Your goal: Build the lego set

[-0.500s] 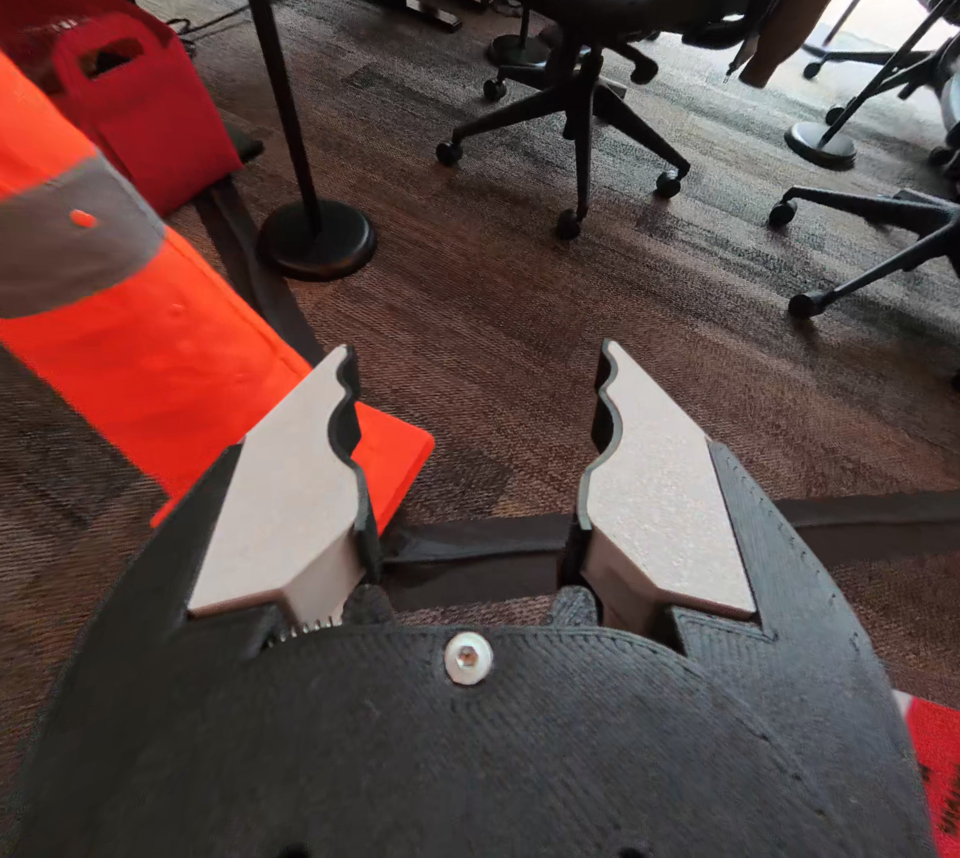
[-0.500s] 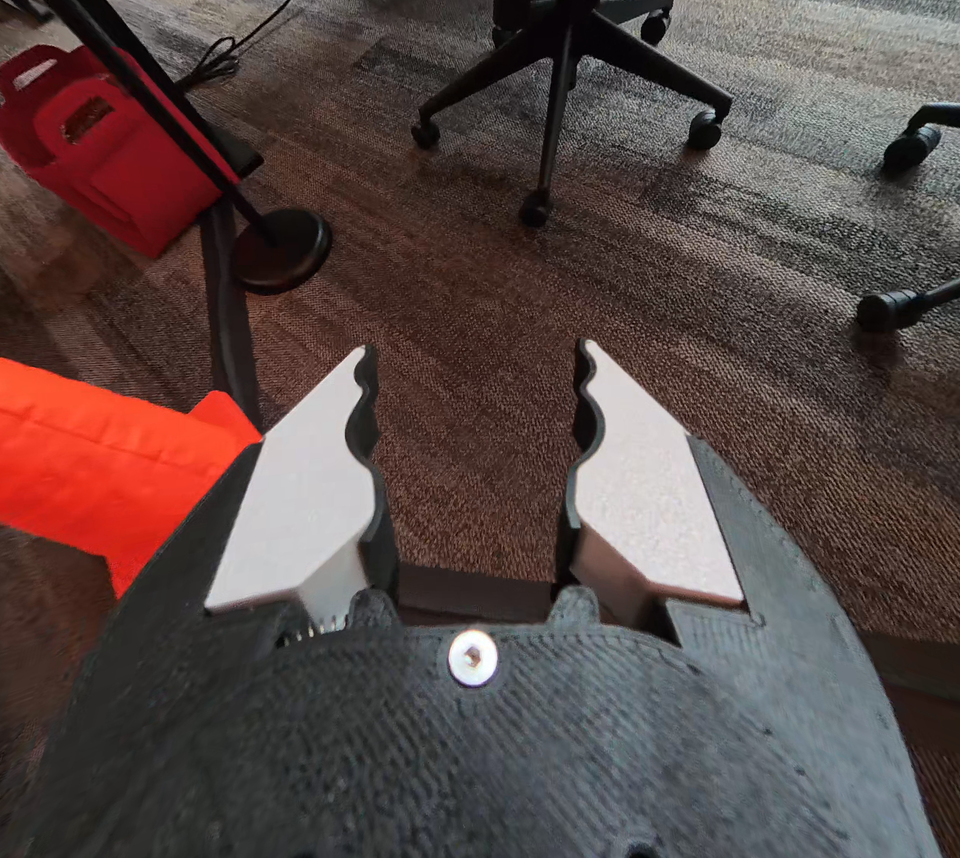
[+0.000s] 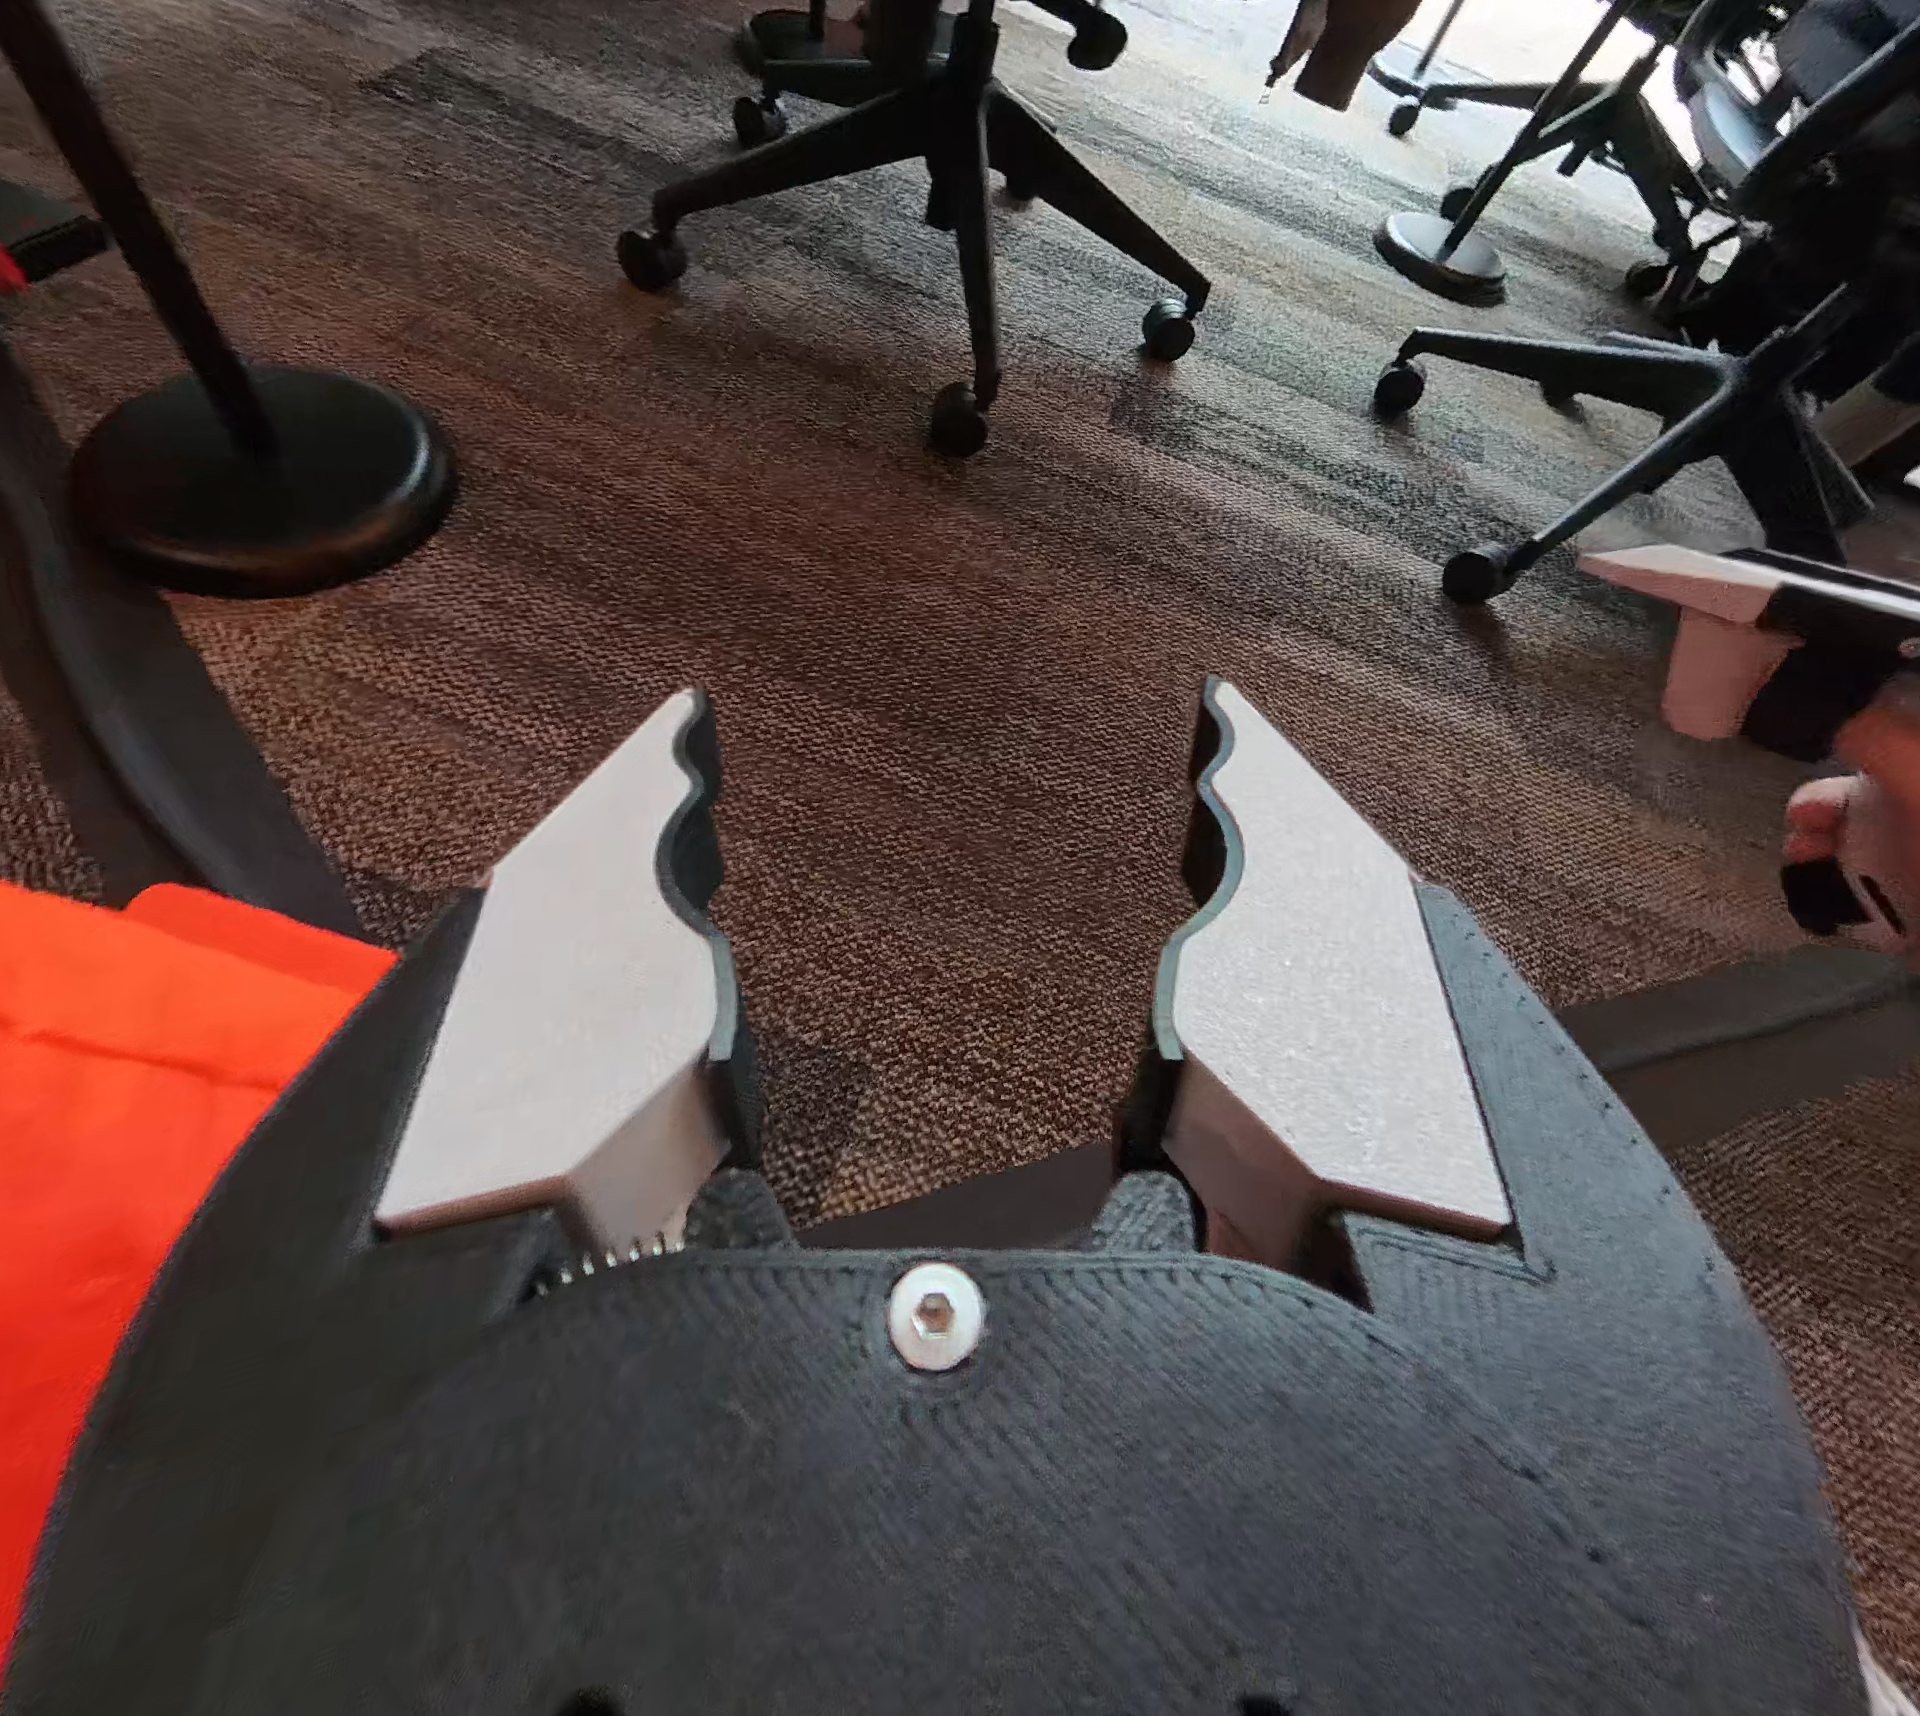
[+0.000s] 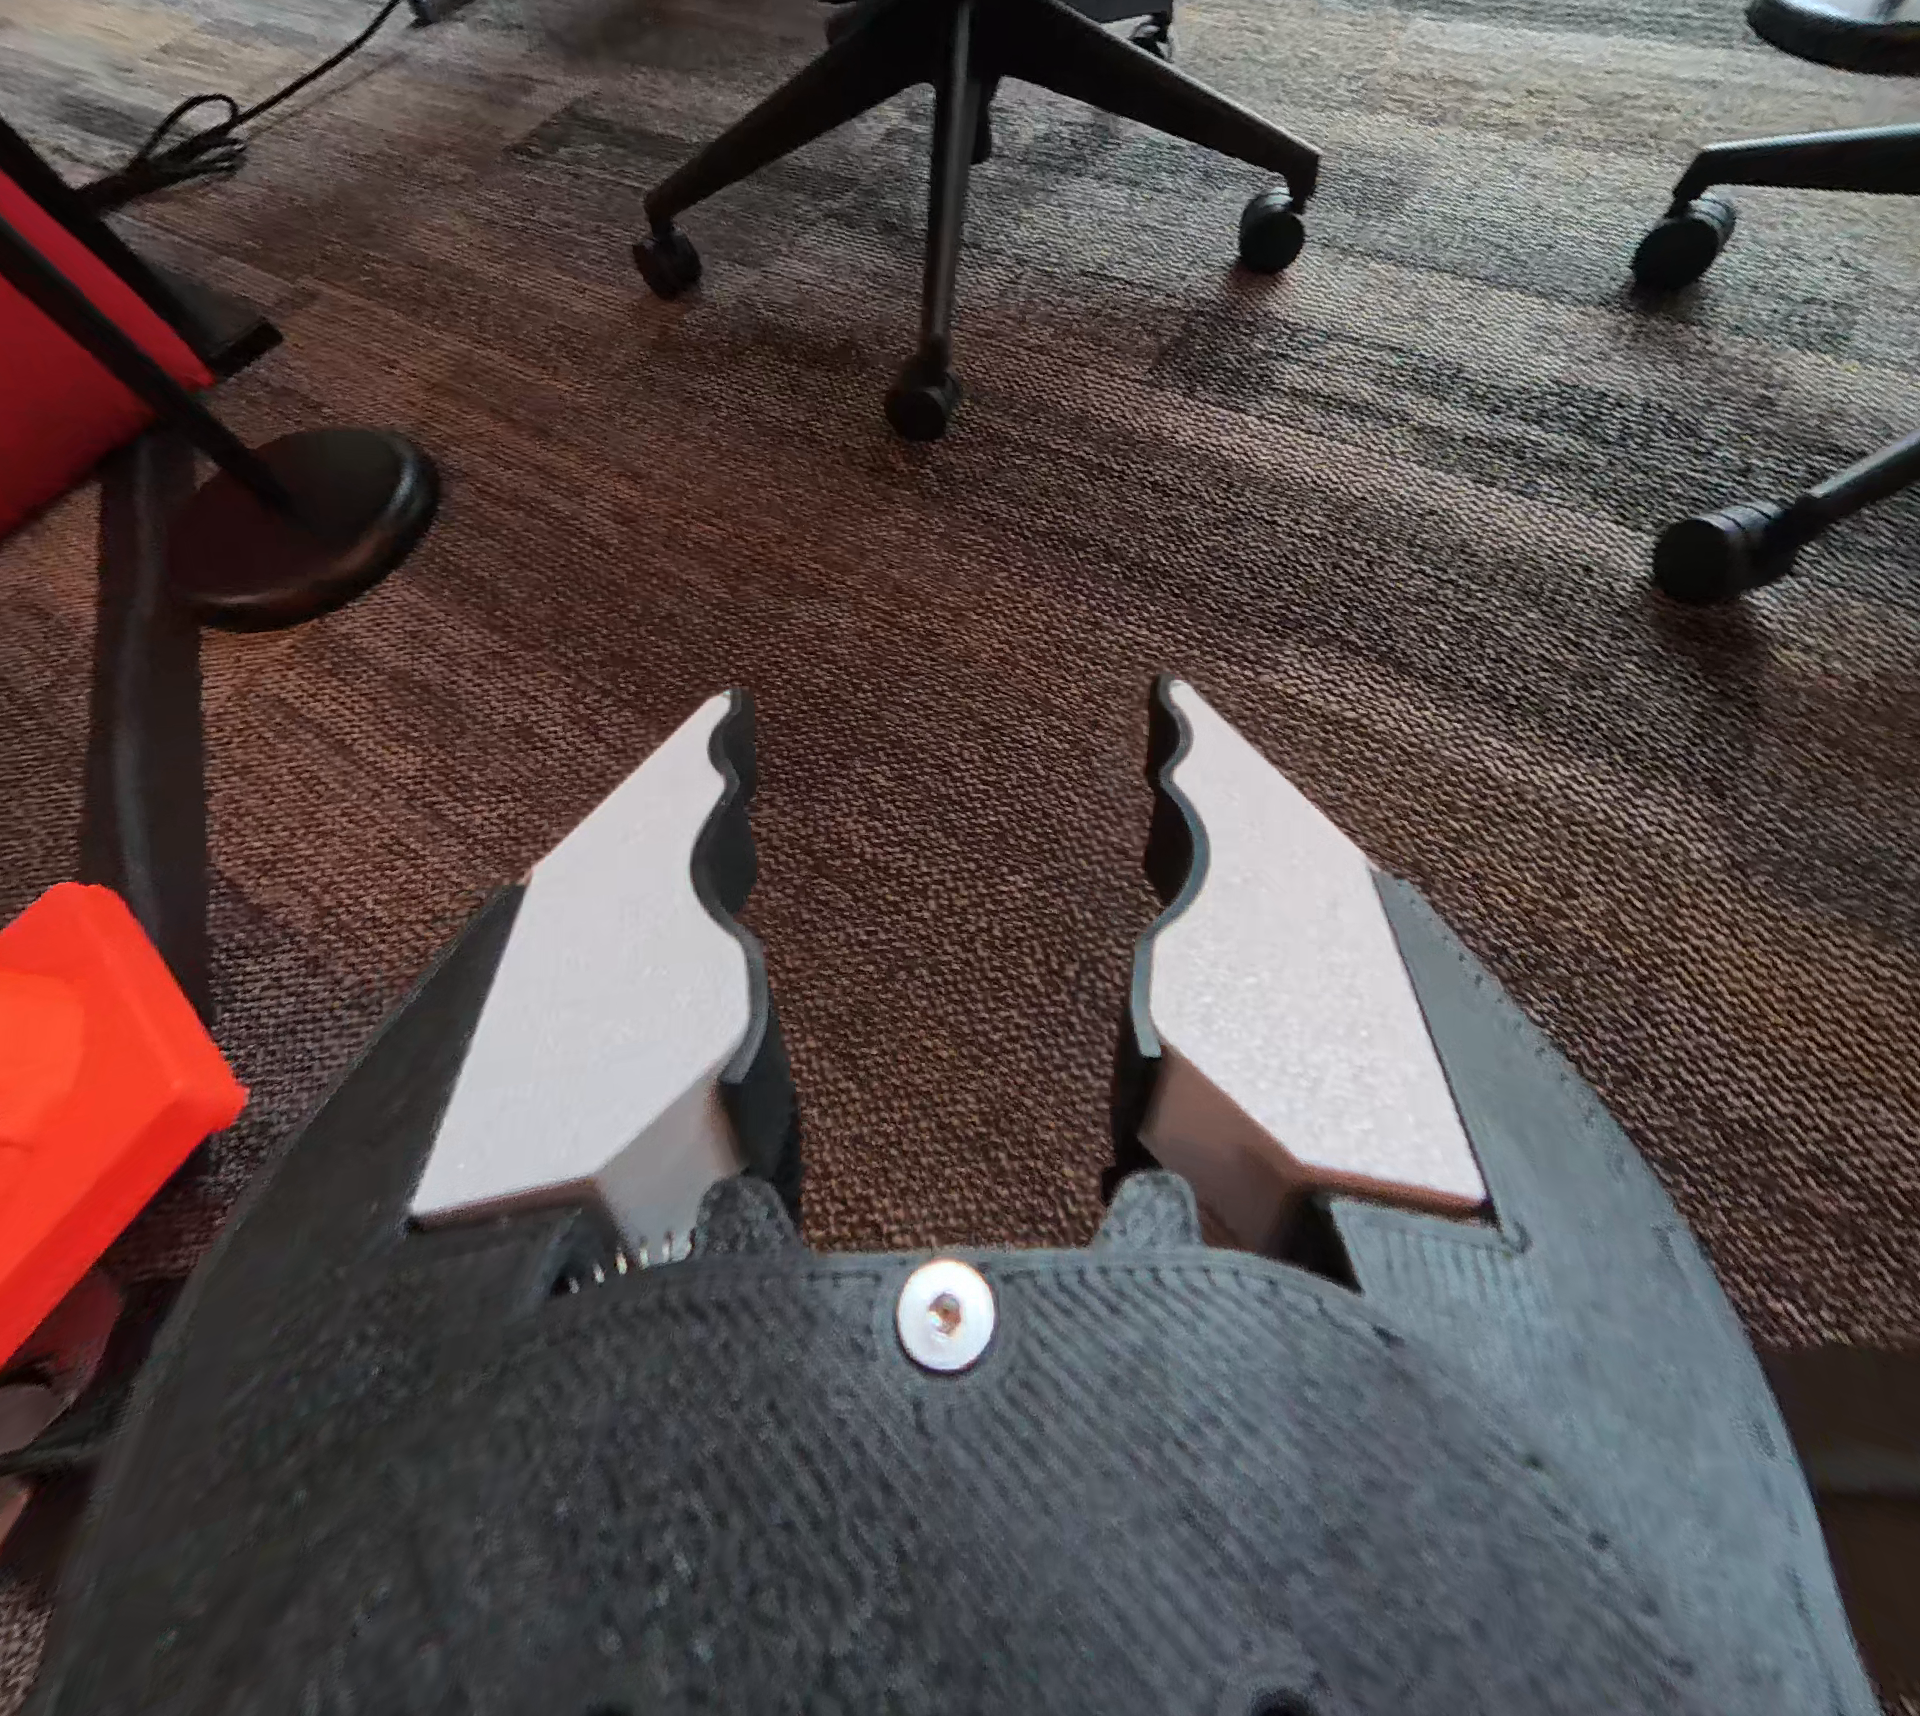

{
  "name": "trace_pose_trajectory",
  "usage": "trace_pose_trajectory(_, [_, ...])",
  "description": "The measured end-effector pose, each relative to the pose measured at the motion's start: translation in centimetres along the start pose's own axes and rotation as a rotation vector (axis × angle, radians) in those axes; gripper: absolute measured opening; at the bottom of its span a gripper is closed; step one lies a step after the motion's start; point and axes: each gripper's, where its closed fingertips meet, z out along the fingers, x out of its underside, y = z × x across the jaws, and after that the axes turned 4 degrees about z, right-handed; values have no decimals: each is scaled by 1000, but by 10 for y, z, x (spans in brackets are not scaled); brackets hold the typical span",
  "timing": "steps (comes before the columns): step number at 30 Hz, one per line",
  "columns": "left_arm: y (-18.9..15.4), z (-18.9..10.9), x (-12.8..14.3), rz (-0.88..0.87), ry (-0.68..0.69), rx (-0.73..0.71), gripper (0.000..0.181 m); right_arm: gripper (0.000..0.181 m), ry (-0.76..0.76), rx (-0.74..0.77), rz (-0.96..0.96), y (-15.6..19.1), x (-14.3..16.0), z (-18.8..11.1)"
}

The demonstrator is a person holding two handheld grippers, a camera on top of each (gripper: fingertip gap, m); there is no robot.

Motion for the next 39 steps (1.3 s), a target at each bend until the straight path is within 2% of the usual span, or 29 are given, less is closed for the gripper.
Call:
trace_pose_trajectory(5, [-57, 44, -6, 86, 33, 105, 90, 75, -40, 123, 73, -63, -3, -15])
trace_pose_trajectory(10, [-138, 90, -17, 162, 52, 238, 90, 75, -82, 289, 158, -162, -15, -47])
trace_pose_trajectory(16, [-261, 128, -27, 211, 78, 415, 91, 75, -137, 512, 233, -290, -31, -118])
trace_pose_trajectory(21, [-376, 142, -27, 297, 110, 575, 91, 75, -162, 652, 266, -368, -30, -193])
trace_pose_trajectory(26, [-475, 138, -35, 363, 160, 696, 92, 75, -145, 729, 210, -406, -35, -262])
trace_pose_trajectory(30, [-530, 131, -56, 417, 173, 738, 91, 76, -119, 762, 168, -421, -46, -304])
trace_pose_trajectory(34, [-566, 128, -89, 439, 177, 728, 90, 76, -85, 744, 107, -426, -72, -324])
trace_pose_trajectory(39, [-600, 130, -147, 435, 156, 705, 90, 75, -90, 680, 114, -429, -121, -331])
